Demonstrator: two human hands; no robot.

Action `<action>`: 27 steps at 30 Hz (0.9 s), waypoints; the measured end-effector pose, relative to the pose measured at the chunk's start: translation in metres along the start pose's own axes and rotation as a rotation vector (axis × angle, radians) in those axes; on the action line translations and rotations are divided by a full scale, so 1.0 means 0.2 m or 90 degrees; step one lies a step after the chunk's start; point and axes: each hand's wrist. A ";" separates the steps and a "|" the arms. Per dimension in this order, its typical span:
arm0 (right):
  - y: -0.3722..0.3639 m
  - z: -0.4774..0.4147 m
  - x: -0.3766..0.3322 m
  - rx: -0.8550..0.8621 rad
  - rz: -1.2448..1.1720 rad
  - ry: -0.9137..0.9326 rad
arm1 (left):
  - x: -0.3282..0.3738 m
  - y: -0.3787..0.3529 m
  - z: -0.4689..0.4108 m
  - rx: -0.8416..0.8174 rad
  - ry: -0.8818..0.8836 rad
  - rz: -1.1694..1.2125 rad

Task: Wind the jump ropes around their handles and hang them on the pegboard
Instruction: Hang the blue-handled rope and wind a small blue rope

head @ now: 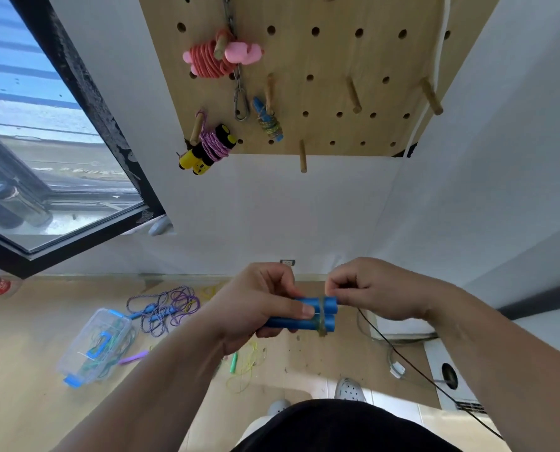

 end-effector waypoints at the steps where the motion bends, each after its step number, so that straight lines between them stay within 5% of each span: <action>1: 0.03 -0.02 -0.01 -0.010 0.018 -0.003 | -0.01 0.00 -0.01 0.008 0.006 -0.040; 8: 0.04 -0.16 -0.11 -0.011 0.160 -0.015 | -0.05 0.03 -0.08 0.078 -0.056 -0.351; 14: -0.01 -0.16 -0.19 0.095 0.174 -0.056 | -0.13 0.05 -0.12 0.254 -0.132 -0.383; 20: -0.09 -0.09 -0.22 0.291 0.054 -0.045 | -0.09 0.05 -0.13 0.342 -0.064 0.074; 27: -0.17 0.01 -0.15 0.377 -0.168 -0.071 | -0.05 0.01 -0.14 0.297 -0.037 0.333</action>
Point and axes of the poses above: each hand's wrist, its own z-axis away from the middle knuckle, its own y-axis out of the back of the hand, x = y × z, and after that the axes turned 9 degrees about z, right-handed
